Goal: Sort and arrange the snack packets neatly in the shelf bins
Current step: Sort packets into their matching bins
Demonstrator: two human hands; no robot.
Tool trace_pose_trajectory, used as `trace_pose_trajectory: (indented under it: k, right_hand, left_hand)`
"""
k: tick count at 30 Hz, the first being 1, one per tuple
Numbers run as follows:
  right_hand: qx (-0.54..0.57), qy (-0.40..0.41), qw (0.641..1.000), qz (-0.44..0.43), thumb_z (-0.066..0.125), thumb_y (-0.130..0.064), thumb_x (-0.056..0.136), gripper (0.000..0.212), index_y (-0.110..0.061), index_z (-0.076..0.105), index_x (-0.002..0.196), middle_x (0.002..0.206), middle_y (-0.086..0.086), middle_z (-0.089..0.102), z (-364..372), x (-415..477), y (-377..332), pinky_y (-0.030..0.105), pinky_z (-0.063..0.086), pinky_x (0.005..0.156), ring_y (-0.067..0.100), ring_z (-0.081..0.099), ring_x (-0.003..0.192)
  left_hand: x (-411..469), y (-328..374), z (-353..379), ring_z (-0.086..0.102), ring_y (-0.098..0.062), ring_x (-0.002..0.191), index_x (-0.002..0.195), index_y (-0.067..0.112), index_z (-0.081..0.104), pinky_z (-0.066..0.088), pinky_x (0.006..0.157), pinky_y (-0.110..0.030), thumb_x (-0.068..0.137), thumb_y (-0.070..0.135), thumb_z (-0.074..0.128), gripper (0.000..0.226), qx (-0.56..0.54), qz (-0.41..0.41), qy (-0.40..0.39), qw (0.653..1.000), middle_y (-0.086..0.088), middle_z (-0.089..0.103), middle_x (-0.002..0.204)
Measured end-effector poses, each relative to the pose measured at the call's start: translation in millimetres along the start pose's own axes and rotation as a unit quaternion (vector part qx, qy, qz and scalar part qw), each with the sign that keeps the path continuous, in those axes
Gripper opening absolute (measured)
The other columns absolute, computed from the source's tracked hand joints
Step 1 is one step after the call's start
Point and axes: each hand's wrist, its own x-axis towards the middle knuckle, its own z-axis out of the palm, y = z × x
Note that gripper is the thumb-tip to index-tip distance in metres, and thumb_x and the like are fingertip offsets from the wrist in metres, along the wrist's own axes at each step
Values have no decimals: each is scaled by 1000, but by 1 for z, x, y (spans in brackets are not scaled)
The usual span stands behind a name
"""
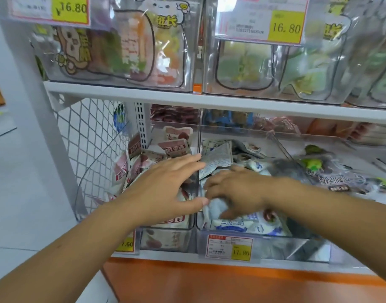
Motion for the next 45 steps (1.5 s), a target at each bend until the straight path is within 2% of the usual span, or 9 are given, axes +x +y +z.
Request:
trace_pose_trajectory:
  k: [10, 14, 17, 22, 32, 36, 39, 42, 45]
  right_hand:
    - [36, -74, 991, 102, 62, -56, 82, 53, -50, 44, 131, 141, -17, 36, -29, -34, 23, 55, 0, 118, 8, 28, 139]
    - [-103, -93, 985, 103, 39, -70, 88, 58, -48, 32, 141, 142, 4, 36, -25, 2, -12, 63, 9, 112, 29, 29, 137]
    - [-183, -78, 978, 66, 46, -58, 91, 49, -44, 40, 138, 136, 8, 35, -10, 23, -26, 63, 13, 111, 30, 26, 132]
    - [67, 54, 994, 61, 69, -39, 82, 16, -40, 63, 98, 112, -8, 41, -7, 10, 2, 41, 23, 111, 13, 38, 113]
    - [422, 335, 838, 87, 78, -20, 77, 9, -24, 70, 78, 88, -9, 67, -23, -28, 1, 19, 45, 79, 5, 62, 83]
    - [489, 402, 764, 127, 76, -18, 79, 7, -23, 71, 77, 76, -11, 69, -28, -28, -10, 26, 51, 71, 9, 63, 70]
    - [580, 409, 696, 105, 74, -9, 81, 14, -22, 70, 86, 79, -7, 72, -38, -29, -16, 28, 54, 72, 13, 68, 72]
    - [583, 333, 736, 84, 70, -16, 85, 40, -29, 55, 120, 107, -6, 70, -43, -36, -13, 33, 54, 89, 13, 70, 94]
    - [443, 203, 863, 134, 69, -36, 84, 36, -36, 58, 118, 108, -16, 67, -47, -56, 1, 31, 49, 99, -4, 63, 99]
  left_hand:
    - [-1, 2, 2, 10, 3, 142, 147, 50, 9, 16, 116, -36, 79, 78, 33, 78, -29, -9, -4, 1000, 35, -7, 153]
    - [0, 4, 2, 11, 5, 141, 148, 48, 14, 17, 114, -32, 82, 72, 42, 76, -40, -11, 0, 999, 35, -4, 154]
    - [-2, 3, 1, 11, 4, 142, 148, 48, 15, 17, 113, -32, 83, 71, 45, 76, -44, -13, 0, 999, 35, -4, 154]
    - [-2, 5, -2, 12, 5, 141, 149, 46, 16, 19, 114, -32, 83, 70, 48, 77, -62, -19, -13, 998, 35, -3, 154]
    - [2, 25, -16, 30, 11, 130, 138, 48, 42, 27, 108, -21, 78, 63, 60, 64, -257, -61, 60, 963, 31, 33, 144]
    - [2, 33, -32, 46, 17, 116, 133, 50, 47, 37, 93, -10, 73, 64, 68, 65, -337, -45, 48, 939, 33, 50, 131]
    - [0, 36, -38, 57, 15, 87, 116, 48, 58, 41, 68, -5, 84, 45, 66, 33, -292, -68, 141, 944, 29, 63, 105]
    - [-1, 20, -47, 59, -4, 75, 105, 34, 61, 40, 58, -21, 95, 24, 57, 15, -265, -139, 241, 923, 13, 65, 90]
    - [-6, -16, -54, 60, -10, 83, 122, 29, 52, 40, 59, -25, 93, 17, 60, 33, -273, -213, 243, 906, 6, 65, 106]
